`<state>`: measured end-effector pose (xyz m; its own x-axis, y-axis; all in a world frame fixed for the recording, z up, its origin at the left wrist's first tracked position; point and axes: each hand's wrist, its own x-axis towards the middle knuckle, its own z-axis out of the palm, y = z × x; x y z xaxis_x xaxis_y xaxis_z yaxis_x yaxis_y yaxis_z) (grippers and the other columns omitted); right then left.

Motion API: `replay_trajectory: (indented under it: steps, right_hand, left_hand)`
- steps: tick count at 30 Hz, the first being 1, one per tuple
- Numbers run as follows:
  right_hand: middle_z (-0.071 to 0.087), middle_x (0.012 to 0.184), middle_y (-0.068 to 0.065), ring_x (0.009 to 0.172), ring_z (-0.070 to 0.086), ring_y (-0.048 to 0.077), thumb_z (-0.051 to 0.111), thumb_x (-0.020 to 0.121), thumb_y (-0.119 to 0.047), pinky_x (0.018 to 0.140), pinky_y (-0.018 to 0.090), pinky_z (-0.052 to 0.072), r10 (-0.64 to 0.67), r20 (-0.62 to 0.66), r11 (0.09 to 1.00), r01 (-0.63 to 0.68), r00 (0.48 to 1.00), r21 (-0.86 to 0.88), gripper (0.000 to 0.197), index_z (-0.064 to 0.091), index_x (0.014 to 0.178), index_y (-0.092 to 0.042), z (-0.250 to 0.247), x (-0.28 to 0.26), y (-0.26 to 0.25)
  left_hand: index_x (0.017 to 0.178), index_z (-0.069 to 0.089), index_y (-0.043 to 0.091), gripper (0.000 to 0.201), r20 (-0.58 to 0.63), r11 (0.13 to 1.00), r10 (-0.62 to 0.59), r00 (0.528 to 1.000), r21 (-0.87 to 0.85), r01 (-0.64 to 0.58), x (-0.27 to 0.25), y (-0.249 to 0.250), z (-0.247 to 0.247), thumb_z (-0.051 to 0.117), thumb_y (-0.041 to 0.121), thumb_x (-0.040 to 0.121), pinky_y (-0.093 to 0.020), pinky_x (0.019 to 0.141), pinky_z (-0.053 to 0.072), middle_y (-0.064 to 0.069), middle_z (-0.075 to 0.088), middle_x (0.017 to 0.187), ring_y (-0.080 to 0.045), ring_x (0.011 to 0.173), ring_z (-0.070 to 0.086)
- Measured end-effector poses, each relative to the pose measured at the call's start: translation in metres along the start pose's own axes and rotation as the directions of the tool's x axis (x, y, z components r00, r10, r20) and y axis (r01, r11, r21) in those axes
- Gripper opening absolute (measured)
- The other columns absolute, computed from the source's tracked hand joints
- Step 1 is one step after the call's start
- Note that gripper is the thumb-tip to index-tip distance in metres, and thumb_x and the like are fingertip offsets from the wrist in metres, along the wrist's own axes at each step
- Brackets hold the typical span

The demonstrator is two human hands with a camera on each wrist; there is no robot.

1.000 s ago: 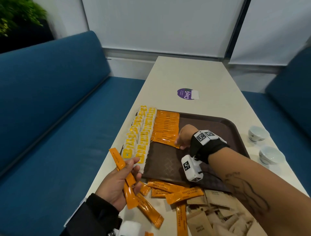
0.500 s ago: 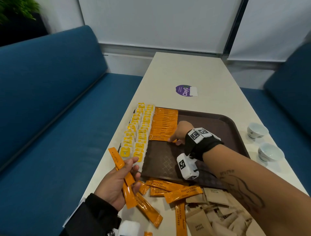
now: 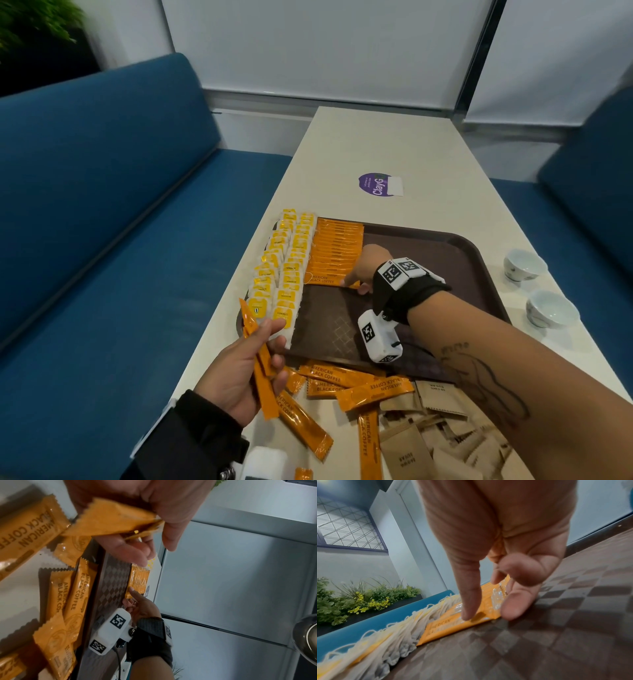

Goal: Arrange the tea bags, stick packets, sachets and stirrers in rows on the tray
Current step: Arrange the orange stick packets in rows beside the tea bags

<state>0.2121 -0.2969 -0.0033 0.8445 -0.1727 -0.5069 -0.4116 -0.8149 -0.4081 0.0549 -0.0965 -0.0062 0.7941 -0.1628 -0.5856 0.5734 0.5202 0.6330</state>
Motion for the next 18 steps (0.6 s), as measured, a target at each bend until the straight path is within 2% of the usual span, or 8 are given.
replay_trajectory:
  steps: [3,5,7,9,11,13,16,18]
  right_hand:
    - [0.066,0.093,0.007,0.085,0.069,0.021,0.076,0.079,-0.021,0.070,0.030,0.053,-0.007,0.008,0.999,0.007,1.000,0.041,0.033,0.049,0.094,-0.008,-0.005,-0.005,0.005]
    - [0.064,0.081,0.005,0.076,0.066,0.019,0.077,0.078,-0.024,0.074,0.030,0.054,-0.032,-0.020,0.997,0.033,0.999,0.066,0.031,0.052,0.090,-0.009,-0.009,-0.011,0.007]
    - [0.060,0.074,0.004,0.066,0.059,0.015,0.077,0.077,-0.027,0.067,0.029,0.050,-0.104,-0.065,0.991,0.109,0.992,0.083,0.031,0.052,0.082,-0.011,-0.013,-0.024,0.009]
    - [0.058,0.075,0.006,0.063,0.056,0.015,0.074,0.080,-0.028,0.056,0.027,0.044,-0.193,-0.074,0.947,0.205,0.978,0.248,0.029,0.049,0.083,-0.012,-0.014,-0.049,0.009]
    - [0.059,0.077,0.004,0.063,0.056,0.013,0.070,0.083,-0.034,0.049,0.023,0.038,-0.294,-0.023,0.846,0.271,0.956,0.460,0.028,0.052,0.088,-0.013,-0.011,-0.082,0.010]
    - [0.060,0.076,0.000,0.060,0.057,0.009,0.068,0.083,-0.038,0.047,0.021,0.036,-0.391,0.057,0.767,0.290,0.919,0.572,0.028,0.055,0.090,-0.014,-0.004,-0.115,0.012]
    - [0.062,0.070,0.001,0.052,0.056,0.005,0.069,0.083,-0.028,0.045,0.018,0.035,-0.496,0.103,0.678,0.310,0.862,0.666,0.022,0.057,0.094,-0.012,0.011,-0.153,0.013]
    - [0.061,0.071,0.007,0.053,0.057,0.010,0.070,0.082,-0.020,0.050,0.019,0.043,-0.537,0.064,0.617,0.340,0.841,0.710,0.020,0.059,0.094,-0.007,0.019,-0.167,0.015]
  left_hand:
    - [0.098,0.067,0.010,0.031,0.034,1.000,-0.023,0.999,0.011,0.023,-0.001,0.000,0.002,0.055,0.036,0.085,-0.016,0.035,0.041,-0.002,0.055,0.062,-0.007,0.040,0.044]
    - [0.100,0.067,0.008,0.035,0.063,0.999,-0.040,0.997,0.013,0.040,-0.003,0.001,0.003,0.051,0.037,0.088,-0.014,0.035,0.039,-0.002,0.054,0.062,-0.007,0.040,0.044]
    - [0.103,0.068,0.006,0.039,0.099,0.998,-0.063,0.993,0.011,0.062,-0.005,0.002,0.004,0.048,0.037,0.091,-0.013,0.034,0.037,-0.004,0.055,0.064,-0.008,0.042,0.044]
    - [0.103,0.069,0.006,0.039,0.131,0.998,-0.063,0.989,0.031,0.059,-0.008,0.002,0.006,0.046,0.035,0.092,-0.013,0.034,0.036,-0.004,0.055,0.065,-0.008,0.043,0.045]
    - [0.102,0.070,0.009,0.032,0.130,0.994,-0.014,0.991,0.113,0.000,-0.009,0.000,0.008,0.049,0.030,0.091,-0.014,0.034,0.034,-0.002,0.053,0.066,-0.007,0.046,0.043]
    - [0.102,0.071,0.013,0.023,0.122,0.969,0.058,0.991,0.232,-0.085,-0.011,-0.004,0.012,0.054,0.022,0.089,-0.014,0.033,0.032,-0.001,0.048,0.066,-0.007,0.048,0.040]
    - [0.096,0.070,0.015,0.014,0.176,0.898,0.131,0.976,0.396,-0.192,-0.014,-0.010,0.019,0.059,0.016,0.086,-0.013,0.034,0.028,0.004,0.045,0.058,-0.005,0.049,0.036]
    - [0.093,0.067,0.012,0.009,0.255,0.817,0.175,0.951,0.501,-0.285,-0.020,-0.012,0.024,0.060,0.011,0.086,-0.011,0.038,0.031,0.010,0.051,0.052,-0.003,0.047,0.041]
